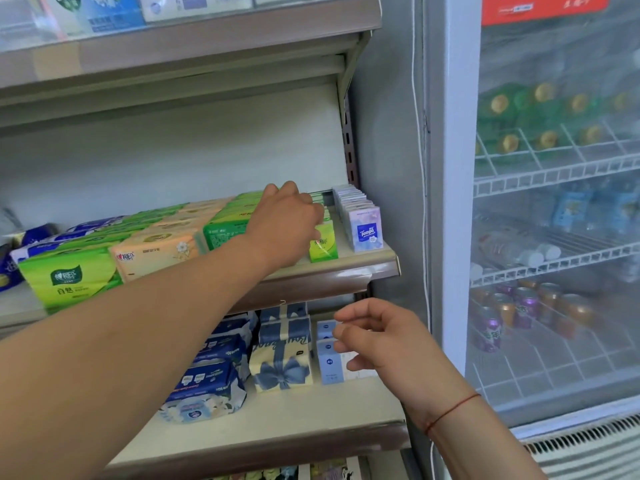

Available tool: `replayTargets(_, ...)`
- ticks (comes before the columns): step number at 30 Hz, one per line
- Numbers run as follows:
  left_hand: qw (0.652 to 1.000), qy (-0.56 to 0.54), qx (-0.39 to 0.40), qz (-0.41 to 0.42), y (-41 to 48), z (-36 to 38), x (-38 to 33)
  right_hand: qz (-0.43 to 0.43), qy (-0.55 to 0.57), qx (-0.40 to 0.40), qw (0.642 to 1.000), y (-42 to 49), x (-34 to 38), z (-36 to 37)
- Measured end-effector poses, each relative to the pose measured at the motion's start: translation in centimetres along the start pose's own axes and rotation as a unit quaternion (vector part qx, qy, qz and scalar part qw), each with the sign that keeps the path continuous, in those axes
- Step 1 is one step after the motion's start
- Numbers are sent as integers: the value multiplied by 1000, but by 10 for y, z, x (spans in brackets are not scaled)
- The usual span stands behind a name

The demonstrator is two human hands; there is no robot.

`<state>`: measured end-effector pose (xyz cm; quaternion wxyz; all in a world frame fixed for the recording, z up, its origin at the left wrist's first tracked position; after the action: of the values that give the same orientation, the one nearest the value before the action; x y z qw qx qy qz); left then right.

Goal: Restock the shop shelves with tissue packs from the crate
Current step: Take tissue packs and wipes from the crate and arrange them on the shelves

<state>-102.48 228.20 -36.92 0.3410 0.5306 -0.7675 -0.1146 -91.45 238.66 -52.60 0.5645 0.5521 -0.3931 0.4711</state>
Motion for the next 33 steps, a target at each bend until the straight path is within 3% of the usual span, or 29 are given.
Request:
replayTargets(13, 1000, 13, -1, 3, -10, -2, -3, -8, -21, 2, 1000, -1, 1, 0)
replayTargets(22, 998, -37, -42, -15, -32, -22, 7, -61, -1, -41, 997, 0, 17, -10)
replayTargets(28, 981, -169, -72, -54, -75, -60, 32, -97, 11, -40, 994, -5, 29, 4)
replayTargets(33, 908, -391, -39, -144, -151, -62, 58, -109, -39, -11, 993, -20, 26, 29)
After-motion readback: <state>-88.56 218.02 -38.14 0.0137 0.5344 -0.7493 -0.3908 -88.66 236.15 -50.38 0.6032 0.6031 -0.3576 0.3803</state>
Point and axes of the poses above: each hand's wrist, its own y-axis towards the middle knuckle, its own z-axis out of the palm, x = y × z, the point moved 10 cm from there along y, towards the middle knuckle, and after that the axes turned 7 degrees about -z, right-handed, at the moved point
